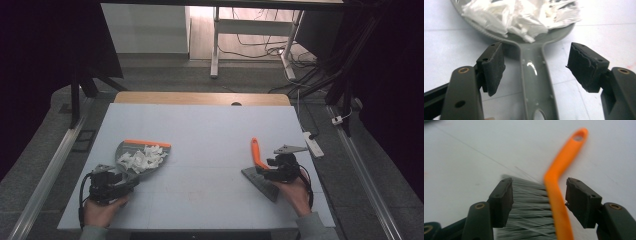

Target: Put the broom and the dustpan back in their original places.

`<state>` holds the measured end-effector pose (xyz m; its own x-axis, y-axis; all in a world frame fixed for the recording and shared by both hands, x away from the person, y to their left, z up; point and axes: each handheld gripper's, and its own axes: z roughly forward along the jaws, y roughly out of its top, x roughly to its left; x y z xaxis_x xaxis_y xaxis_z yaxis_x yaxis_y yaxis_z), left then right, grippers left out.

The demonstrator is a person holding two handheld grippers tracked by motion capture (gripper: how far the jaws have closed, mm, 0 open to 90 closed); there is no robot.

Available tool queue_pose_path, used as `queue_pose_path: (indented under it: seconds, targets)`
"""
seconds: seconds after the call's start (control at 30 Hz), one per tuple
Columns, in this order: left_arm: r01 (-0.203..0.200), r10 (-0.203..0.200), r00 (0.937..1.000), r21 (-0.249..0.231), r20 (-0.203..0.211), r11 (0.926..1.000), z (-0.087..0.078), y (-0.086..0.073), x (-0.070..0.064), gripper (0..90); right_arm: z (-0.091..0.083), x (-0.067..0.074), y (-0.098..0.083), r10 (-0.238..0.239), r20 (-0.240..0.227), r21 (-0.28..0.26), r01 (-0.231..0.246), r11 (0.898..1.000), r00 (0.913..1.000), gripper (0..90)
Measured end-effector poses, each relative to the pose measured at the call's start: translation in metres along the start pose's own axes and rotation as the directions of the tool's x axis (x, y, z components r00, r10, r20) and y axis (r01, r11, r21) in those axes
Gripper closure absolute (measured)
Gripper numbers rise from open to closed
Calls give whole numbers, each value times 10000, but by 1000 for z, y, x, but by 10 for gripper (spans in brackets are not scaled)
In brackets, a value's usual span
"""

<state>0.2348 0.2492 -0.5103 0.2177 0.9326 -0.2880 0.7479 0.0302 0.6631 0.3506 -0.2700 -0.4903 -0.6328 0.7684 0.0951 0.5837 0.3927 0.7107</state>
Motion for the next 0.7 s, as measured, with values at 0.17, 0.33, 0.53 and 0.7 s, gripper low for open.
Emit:
queue_pose_path:
  seconds: [0.17, 0.33, 0.53, 0.7]
  targets:
    - [-1230, 1251, 9870, -278, 1006, 9920, -3, 2, -10, 355, -7, 14, 0, -938, -771, -418, 908, 9950, 9926, 439]
    - [-2109, 2130, 9623, -307, 1693, 9770, 1, 3, -17, 361, -8, 28, -2, -1829, -1146, -586, 1772, 9824, 9764, 455]
    - [-2499, 2506, 9458, -297, 2065, 9678, 5, 4, -18, 358, -10, 37, -8, -2233, -1463, -641, 2160, 9743, 9637, 457]
    - [-2520, 2520, 9431, -282, 2170, 9673, 5, 4, -17, 357, -11, 37, -10, -2324, -1415, -765, 2234, 9717, 9623, 457]
